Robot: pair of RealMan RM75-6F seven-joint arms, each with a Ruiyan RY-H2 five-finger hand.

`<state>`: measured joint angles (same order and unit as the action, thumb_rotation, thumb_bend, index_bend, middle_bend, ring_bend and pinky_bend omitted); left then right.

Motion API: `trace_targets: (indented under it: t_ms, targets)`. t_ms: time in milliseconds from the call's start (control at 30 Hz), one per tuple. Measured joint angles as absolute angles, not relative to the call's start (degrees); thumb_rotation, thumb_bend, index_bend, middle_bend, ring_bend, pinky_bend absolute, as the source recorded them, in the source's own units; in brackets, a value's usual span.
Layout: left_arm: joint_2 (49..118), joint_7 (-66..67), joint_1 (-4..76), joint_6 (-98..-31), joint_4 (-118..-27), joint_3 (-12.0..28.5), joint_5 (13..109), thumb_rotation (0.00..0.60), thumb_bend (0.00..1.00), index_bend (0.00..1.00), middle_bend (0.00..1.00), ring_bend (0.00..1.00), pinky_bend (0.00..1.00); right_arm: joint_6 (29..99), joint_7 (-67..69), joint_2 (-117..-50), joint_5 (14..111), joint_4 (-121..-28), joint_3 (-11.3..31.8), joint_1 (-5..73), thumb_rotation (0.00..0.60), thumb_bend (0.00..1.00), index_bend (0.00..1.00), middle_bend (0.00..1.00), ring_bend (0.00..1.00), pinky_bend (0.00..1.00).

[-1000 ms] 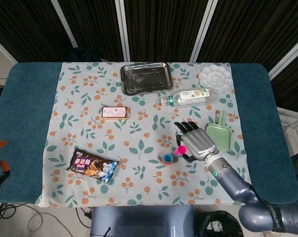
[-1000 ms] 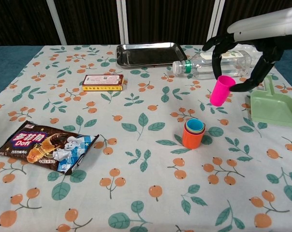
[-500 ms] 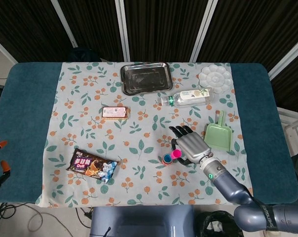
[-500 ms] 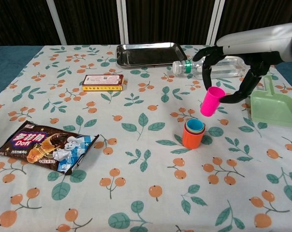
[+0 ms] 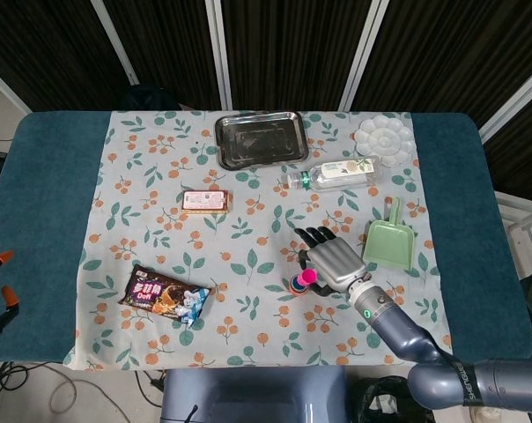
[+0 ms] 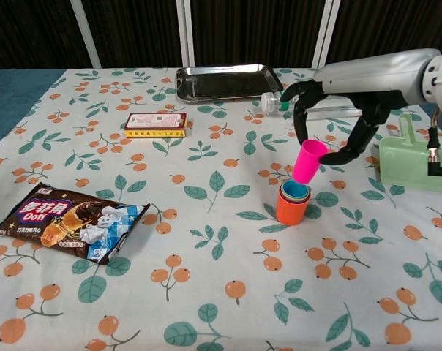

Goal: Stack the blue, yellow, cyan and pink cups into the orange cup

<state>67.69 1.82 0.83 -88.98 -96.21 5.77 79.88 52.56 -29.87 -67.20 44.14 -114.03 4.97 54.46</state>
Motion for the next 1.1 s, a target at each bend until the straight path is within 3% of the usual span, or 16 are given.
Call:
trace_targets:
  t_ms: [1100]
  targets:
    - [67.6,2.0,0.8,-89.2,-96.1,5.8,79.8,0.6,0.68,0.2,0.1,0.01,0.06,52.1,-29.5,-71.0,43.2,-110.8,4.1,55.2,0.6,0.4,0.49,0.0,0.04,0.09]
